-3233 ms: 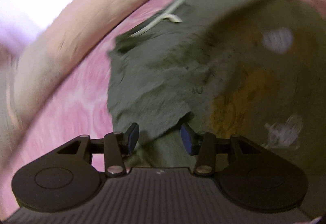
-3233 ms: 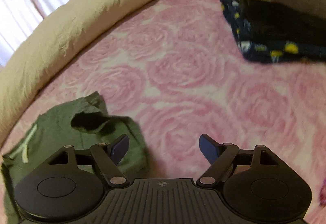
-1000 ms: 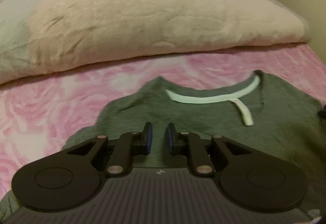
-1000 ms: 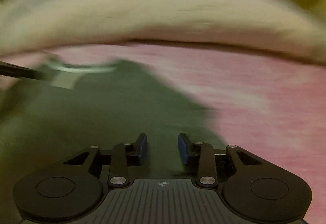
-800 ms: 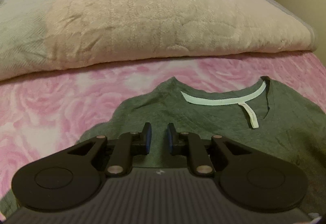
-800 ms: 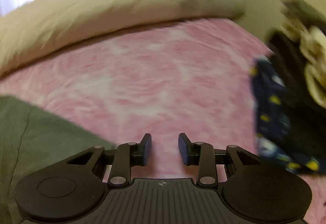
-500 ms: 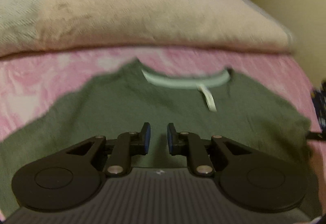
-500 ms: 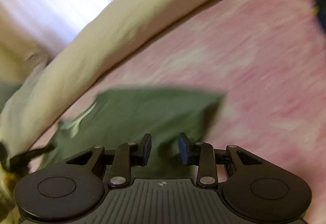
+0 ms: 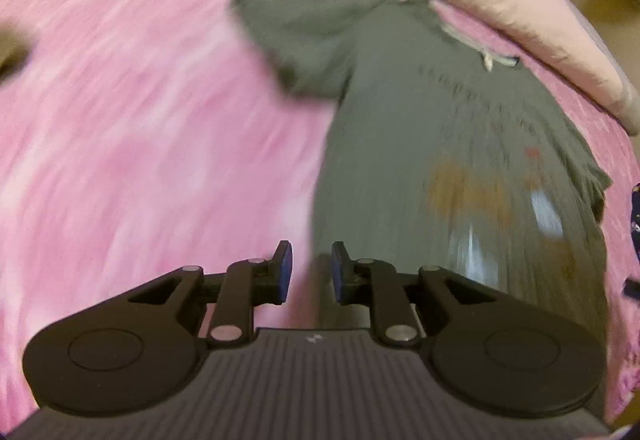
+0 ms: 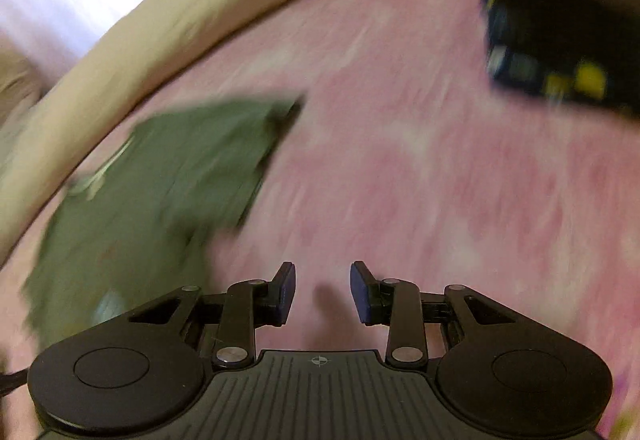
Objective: Fold clothes
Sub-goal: 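Release the collar and shoulder, opening both grippers over the flattened t-shirt, then grasp the t-shirt hem with both grippers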
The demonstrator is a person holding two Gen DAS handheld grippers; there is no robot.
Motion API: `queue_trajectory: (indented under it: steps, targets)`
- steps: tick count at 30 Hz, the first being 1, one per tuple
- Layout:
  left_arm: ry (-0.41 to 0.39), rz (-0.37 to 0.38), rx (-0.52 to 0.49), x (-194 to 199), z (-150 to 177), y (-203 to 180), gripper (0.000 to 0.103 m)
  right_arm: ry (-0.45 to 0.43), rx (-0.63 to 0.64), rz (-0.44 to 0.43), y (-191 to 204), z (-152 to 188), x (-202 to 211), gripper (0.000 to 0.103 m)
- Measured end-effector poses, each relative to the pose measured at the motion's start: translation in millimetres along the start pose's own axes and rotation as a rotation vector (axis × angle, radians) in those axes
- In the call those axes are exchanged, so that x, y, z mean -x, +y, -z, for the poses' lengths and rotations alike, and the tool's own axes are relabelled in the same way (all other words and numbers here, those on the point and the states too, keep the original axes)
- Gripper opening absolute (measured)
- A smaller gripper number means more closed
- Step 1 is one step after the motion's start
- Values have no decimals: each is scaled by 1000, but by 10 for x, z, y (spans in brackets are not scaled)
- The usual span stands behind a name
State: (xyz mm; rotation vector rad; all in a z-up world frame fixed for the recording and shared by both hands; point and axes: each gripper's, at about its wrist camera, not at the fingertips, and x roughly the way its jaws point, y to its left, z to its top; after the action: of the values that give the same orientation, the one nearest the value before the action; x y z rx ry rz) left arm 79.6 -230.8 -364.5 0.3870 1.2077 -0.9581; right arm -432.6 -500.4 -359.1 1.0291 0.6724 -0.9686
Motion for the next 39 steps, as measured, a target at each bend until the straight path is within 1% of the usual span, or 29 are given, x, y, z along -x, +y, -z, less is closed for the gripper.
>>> queue_trajectory:
  steps: [2, 4, 5, 8, 10, 13, 16, 18, 21, 23, 24, 25, 26, 27, 28, 30, 34, 35, 38, 39]
  targets:
    - [37, -15, 55, 229, 348, 131, 17, 79, 3, -36, 26, 301, 96, 34]
    - [73, -12, 88, 392, 635, 205, 18, 140, 0, -62, 27, 595, 207, 34]
    - [87, -6, 103, 460, 757, 236, 20, 163, -6, -69, 9, 725, 252, 34]
    - [107, 31, 134, 570, 979, 309, 24, 203, -46, -90, -64, 1077, 408, 34]
    - [99, 66, 135, 585, 1035, 356, 26, 196, -89, -94, -119, 1255, 464, 34]
    - [83, 117, 138, 590, 1097, 438, 30, 158, -164, -107, -197, 1441, 532, 34]
    - [77, 167, 138, 550, 1134, 525, 35, 100, -222, -123, -223, 1525, 534, 34]
    - [87, 186, 127, 490, 1176, 554, 35, 78, -245, -128, -242, 1559, 557, 34]
    - [75, 206, 125, 418, 1214, 592, 35, 58, -266, -134, -261, 1598, 589, 34]
    - [68, 226, 84, 384, 1204, 564, 33, 61, -252, -139, -226, 1602, 570, 34]
    - [67, 235, 54, 370, 1193, 541, 29, 64, -236, -137, -196, 1603, 558, 34]
    - [70, 251, 32, 362, 1179, 524, 5, 68, -223, -132, -167, 1602, 549, 34]
    - [83, 282, 30, 366, 1158, 523, 1, 71, -213, -129, -138, 1599, 542, 15]
    - [93, 315, 38, 391, 1140, 535, 1, 79, -212, -125, -118, 1590, 541, 1]
    - [93, 357, 71, 465, 1133, 582, 1, 88, -218, -120, -104, 1578, 546, 1]
    - [89, 435, 143, 626, 1119, 687, 1, 74, -250, -140, -111, 1544, 653, 1]
    - [18, 534, 355, 1068, 1115, 1034, 1, 72, -343, -142, -209, 1529, 826, 1]
    - [16, 520, 370, 1105, 1128, 1078, 1, 72, -367, -141, -236, 1526, 866, 1]
    - [39, 399, 299, 1042, 1165, 1090, 1, 73, -437, -138, -315, 1520, 989, 1]
    - [54, 357, 276, 948, 1183, 1081, 1, 74, -461, -137, -341, 1517, 1030, 1]
